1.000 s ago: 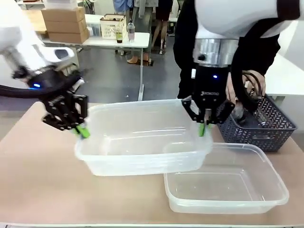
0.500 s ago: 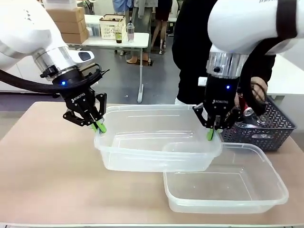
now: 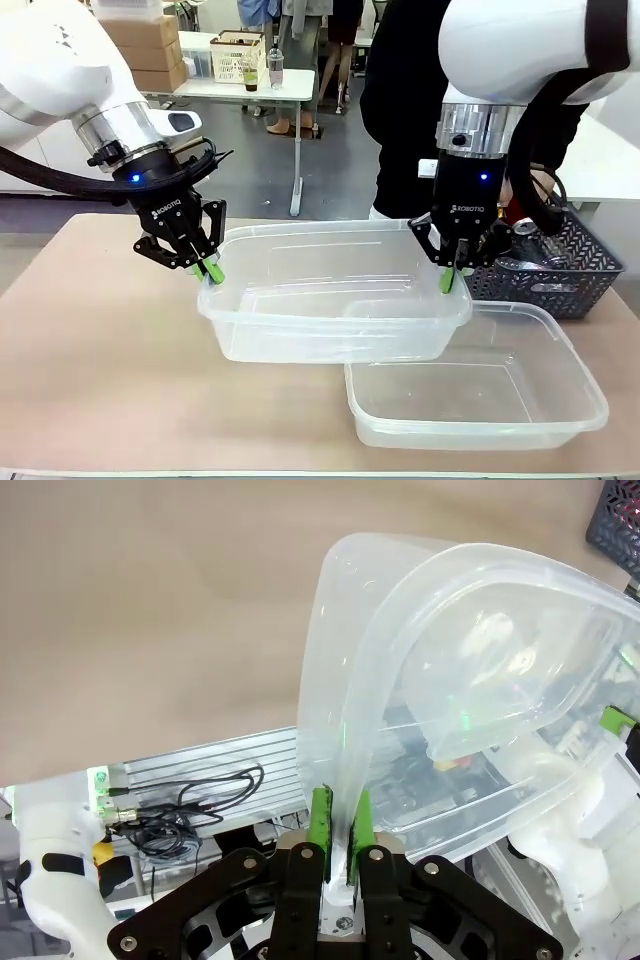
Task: Sort the waste into each basket.
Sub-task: Offer the picked Organizing box to the human.
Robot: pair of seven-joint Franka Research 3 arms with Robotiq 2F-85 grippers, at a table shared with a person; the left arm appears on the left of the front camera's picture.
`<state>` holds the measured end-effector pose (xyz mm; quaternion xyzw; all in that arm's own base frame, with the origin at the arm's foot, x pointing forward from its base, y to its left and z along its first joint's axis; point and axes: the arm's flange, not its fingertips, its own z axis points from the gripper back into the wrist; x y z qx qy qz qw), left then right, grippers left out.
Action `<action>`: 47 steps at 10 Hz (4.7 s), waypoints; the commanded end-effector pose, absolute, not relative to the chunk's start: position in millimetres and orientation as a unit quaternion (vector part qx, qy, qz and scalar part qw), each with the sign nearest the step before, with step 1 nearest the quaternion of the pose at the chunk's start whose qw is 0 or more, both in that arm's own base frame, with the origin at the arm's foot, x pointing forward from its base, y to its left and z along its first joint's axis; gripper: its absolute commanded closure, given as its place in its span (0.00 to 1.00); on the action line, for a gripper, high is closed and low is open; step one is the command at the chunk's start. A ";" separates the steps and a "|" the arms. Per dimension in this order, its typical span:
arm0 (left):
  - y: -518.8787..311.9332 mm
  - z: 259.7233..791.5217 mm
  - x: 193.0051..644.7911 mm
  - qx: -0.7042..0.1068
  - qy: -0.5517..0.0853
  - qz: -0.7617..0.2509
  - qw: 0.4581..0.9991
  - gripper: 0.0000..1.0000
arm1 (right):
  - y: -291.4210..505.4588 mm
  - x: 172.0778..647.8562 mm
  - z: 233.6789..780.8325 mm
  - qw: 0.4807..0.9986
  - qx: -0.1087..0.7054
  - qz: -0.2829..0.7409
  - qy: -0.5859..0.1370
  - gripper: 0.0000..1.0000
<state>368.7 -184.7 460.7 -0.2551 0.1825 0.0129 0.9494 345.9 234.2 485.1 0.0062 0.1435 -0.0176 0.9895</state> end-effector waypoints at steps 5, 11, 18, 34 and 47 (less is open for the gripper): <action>-184.2 463.9 369.5 -0.262 0.182 0.019 0.948 0.90 | 237.0 344.8 489.1 0.990 0.003 -0.022 0.143 0.94; -184.2 463.9 369.5 -0.262 0.182 0.019 0.948 0.90 | 237.0 344.8 489.1 0.990 0.003 -0.022 0.143 0.94; -184.2 463.9 369.5 -0.262 0.182 0.019 0.948 0.90 | 237.0 344.8 489.1 0.990 0.003 -0.022 0.143 0.94; -184.2 463.9 369.5 -0.262 0.182 0.019 0.948 0.90 | 237.0 344.8 489.1 0.990 0.003 -0.022 0.143 0.94; -184.2 463.9 369.5 -0.262 0.182 0.019 0.948 0.90 | 237.0 344.8 489.1 0.990 0.003 -0.022 0.143 0.94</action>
